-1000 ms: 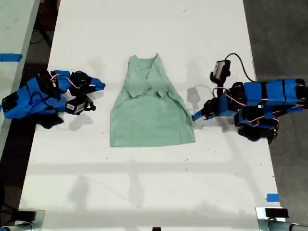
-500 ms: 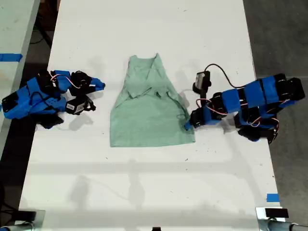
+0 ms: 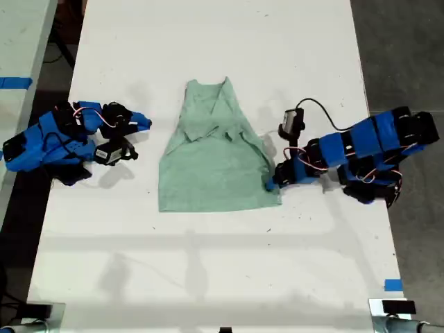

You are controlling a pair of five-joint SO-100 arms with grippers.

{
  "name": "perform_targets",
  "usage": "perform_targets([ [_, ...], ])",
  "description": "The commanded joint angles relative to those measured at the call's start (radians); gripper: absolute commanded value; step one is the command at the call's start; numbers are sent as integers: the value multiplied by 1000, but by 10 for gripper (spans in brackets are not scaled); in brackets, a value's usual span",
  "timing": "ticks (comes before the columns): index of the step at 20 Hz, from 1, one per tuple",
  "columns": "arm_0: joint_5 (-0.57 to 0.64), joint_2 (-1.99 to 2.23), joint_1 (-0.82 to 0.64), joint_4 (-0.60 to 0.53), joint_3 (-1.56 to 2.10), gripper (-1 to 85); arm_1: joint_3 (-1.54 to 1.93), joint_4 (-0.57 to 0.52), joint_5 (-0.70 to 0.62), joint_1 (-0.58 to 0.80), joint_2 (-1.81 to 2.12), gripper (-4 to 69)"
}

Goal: Fold t shirt

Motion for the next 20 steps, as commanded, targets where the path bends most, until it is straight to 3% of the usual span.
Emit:
perform_targets([
  [1, -15, 9, 12, -8, 46, -2, -40, 26, 14, -15, -20, 14],
  [4, -15, 9, 11, -8, 46, -2, -146, 130, 6, -18, -43, 14],
  [6, -14, 9, 9, -8, 46, -2, -268, 259, -12, -15, -43, 14],
  [9, -12, 9, 8, -8, 46, -2, -515, 445, -80, 9, -58, 14],
  [11, -12, 9, 8, -8, 46, -2, -704, 506, -140, 17, -118, 14],
  [13, -11, 9, 6, -8, 46, -2, -928, 534, -207, 12, -267, 13],
  [16, -9, 9, 6, -8, 46, -2, -1269, 489, -316, 5, -563, 13],
  [20, -12, 9, 9, -6, 46, -2, -1600, 477, -365, 0, -911, 21],
])
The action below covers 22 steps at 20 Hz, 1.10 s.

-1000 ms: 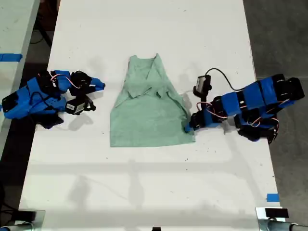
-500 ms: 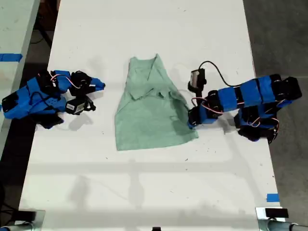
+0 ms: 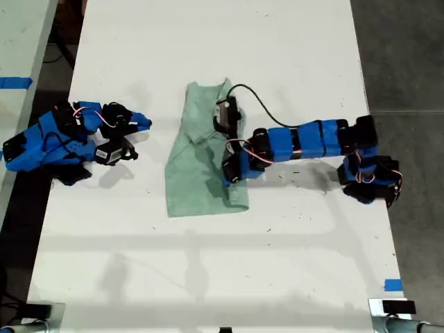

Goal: Fold t shirt

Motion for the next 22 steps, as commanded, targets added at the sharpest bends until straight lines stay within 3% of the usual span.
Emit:
perform_targets([
  [1, -12, 9, 11, -5, 46, -2, -164, -48, -28, -5, -97, 44],
  [5, -11, 9, 11, -5, 46, -2, -161, -31, -31, -15, -91, 162],
  [8, -12, 9, 14, -5, 46, -2, -160, 14, -38, -21, -23, 210],
  [13, -12, 9, 17, -5, 46, -2, -51, 202, 11, -23, 201, 203],
  [15, -14, 9, 17, -3, 46, -2, 127, 215, 55, -23, 365, 193],
  [18, -15, 9, 20, -3, 46, -2, 552, 164, 164, -14, 690, 158],
  [22, -15, 9, 20, -3, 46, -2, 1249, 11, 282, 41, 1206, 86],
])
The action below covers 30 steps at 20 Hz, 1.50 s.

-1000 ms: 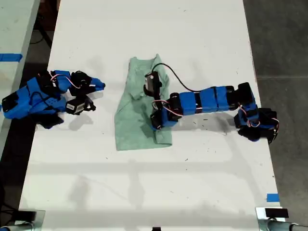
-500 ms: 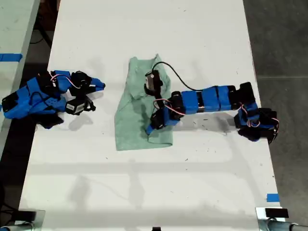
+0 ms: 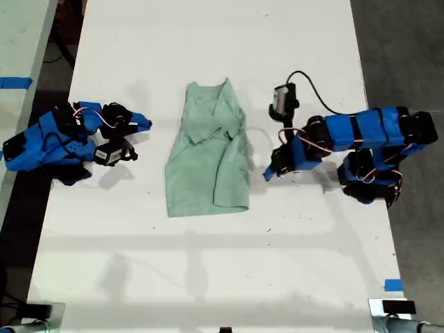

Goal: Fold t shirt

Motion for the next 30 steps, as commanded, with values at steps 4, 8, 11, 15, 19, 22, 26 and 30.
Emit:
perform_targets([
  [4, -15, 9, 9, -5, 46, -2, 882, -210, 103, 100, 699, 41],
  [8, -15, 9, 11, -5, 46, -2, 1140, -123, 77, 97, 1180, 23],
  [11, -17, 11, 17, -3, 46, -2, 1197, -58, -11, 91, 1396, 21],
  [15, -18, 11, 28, -2, 46, -2, 1197, -58, -9, 87, 1396, 22],
  [19, -18, 11, 26, 0, 46, -2, 1197, -58, -2, 84, 1396, 22],
  [22, -18, 11, 26, 0, 46, -2, 1197, -58, 0, 84, 1396, 22],
  [26, -18, 11, 28, 0, 46, -2, 1197, -58, 2, 84, 1396, 22],
  [30, -18, 11, 31, 0, 46, -2, 1197, -58, 3, 84, 1396, 22],
])
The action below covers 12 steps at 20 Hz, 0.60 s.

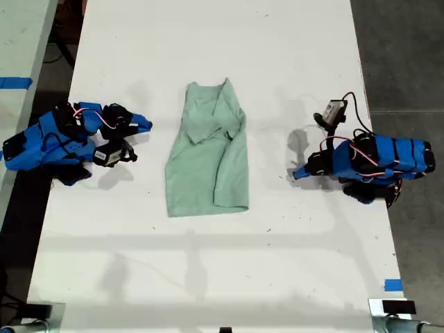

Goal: Fold t shirt

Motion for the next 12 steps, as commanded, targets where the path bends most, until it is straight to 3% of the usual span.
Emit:
perform_targets([
  [1, -12, 11, 14, 0, 46, -2, 38, 5, 2, -5, 11, 22],
  [3, -12, 11, 35, 3, 46, 1, 38, 5, 2, -5, 11, 22],
  [8, -5, -5, 276, 11, 46, -2, 38, 5, 0, -3, 11, 22],
  [12, 9, -49, 302, 18, 46, -2, 38, 5, 3, -6, 11, 22],
])
